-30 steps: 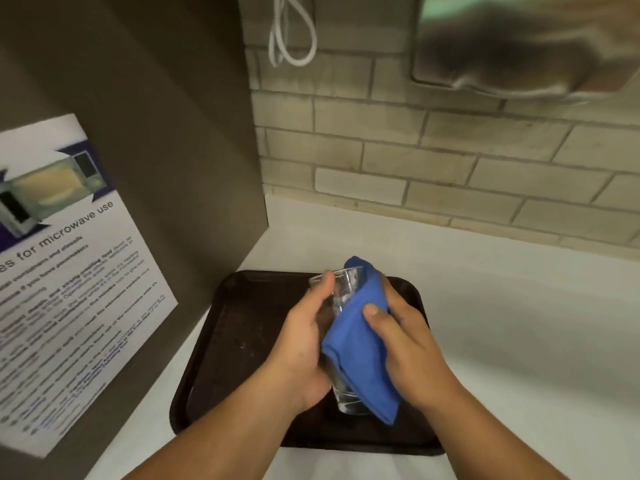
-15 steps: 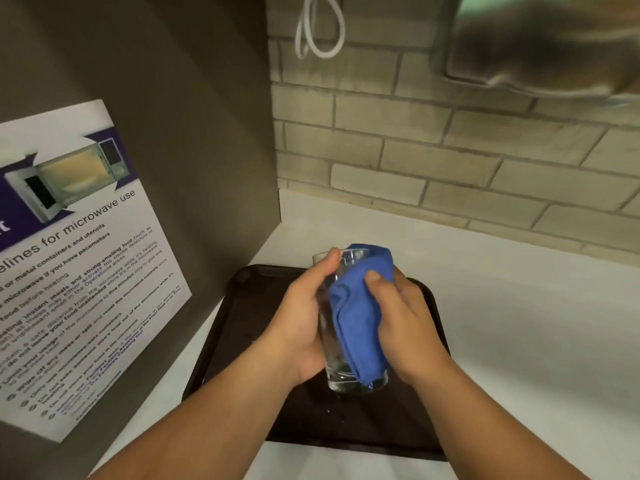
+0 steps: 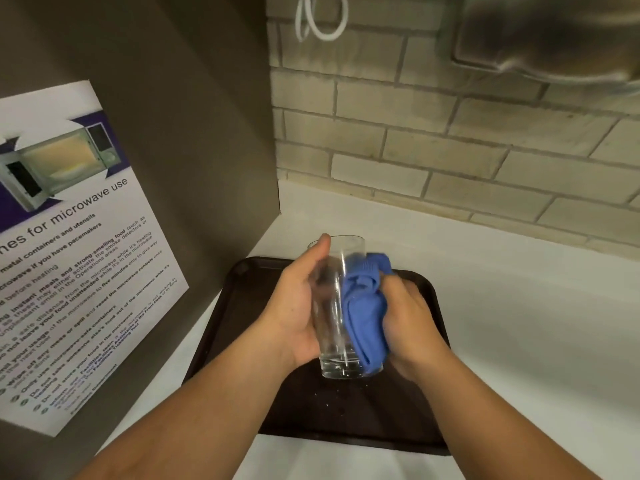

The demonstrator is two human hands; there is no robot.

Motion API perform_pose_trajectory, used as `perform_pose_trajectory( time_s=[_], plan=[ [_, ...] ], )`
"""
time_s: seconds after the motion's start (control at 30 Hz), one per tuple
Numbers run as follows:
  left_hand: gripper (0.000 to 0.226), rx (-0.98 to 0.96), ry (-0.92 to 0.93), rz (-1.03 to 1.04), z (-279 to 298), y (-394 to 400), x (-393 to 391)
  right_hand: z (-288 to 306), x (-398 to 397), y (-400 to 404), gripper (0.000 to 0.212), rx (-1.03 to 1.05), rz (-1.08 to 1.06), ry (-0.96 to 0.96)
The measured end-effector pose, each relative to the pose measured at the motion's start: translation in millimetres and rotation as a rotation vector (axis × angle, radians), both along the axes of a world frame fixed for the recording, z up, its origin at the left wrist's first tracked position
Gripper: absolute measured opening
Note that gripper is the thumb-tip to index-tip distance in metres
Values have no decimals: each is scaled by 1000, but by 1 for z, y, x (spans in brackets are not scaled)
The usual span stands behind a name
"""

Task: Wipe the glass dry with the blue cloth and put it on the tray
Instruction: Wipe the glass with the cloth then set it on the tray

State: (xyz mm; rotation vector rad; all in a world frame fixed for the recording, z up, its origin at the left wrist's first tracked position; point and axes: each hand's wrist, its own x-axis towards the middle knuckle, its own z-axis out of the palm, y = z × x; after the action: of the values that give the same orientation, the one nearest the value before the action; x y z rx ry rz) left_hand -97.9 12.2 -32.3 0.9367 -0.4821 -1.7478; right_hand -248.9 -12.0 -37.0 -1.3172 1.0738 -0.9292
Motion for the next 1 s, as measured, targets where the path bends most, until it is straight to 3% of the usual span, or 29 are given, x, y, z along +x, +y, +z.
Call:
perform_pose_trajectory(
  time_s=[0.07, 0.13, 0.23, 0.3, 0.37, 0.47, 0.6, 0.7, 0.77, 0.9, 1.0],
  plan=[
    [75, 29, -51, 45, -2, -2, 3, -7, -7, 15, 32, -70, 169, -3],
    [67, 14, -86, 43, -4, -1, 2, -8, -5, 20, 48, -171, 237, 28],
    [69, 20, -79, 10, -2, 5, -7, 7, 10, 3, 60, -207, 41, 88],
    [68, 3, -29, 7, 2, 6, -10, 20, 16, -14, 47, -113, -35, 45],
    [65, -12, 3, 14, 5, 5, -8, 23, 17, -22, 36, -39, -36, -2],
    [71, 47, 29, 13, 8, 2, -1, 6, 8, -10, 42, -43, 12, -10],
    [76, 143, -66, 86, 1, -2, 7, -14, 0, 21, 53, -182, 280, 87],
    [65, 122, -62, 69, -3, 1, 3, -8, 13, 12, 59, -295, 174, 234],
    [66, 95, -38, 57, -2, 2, 0, 3, 20, -5, 64, -199, 74, 190],
    [65, 103, -2, 57, 5, -3, 9, 1, 15, -17, 31, -108, 171, 26],
    [72, 173, -104, 142, 5, -7, 18, -10, -1, 1, 56, -229, 368, 108]
  ],
)
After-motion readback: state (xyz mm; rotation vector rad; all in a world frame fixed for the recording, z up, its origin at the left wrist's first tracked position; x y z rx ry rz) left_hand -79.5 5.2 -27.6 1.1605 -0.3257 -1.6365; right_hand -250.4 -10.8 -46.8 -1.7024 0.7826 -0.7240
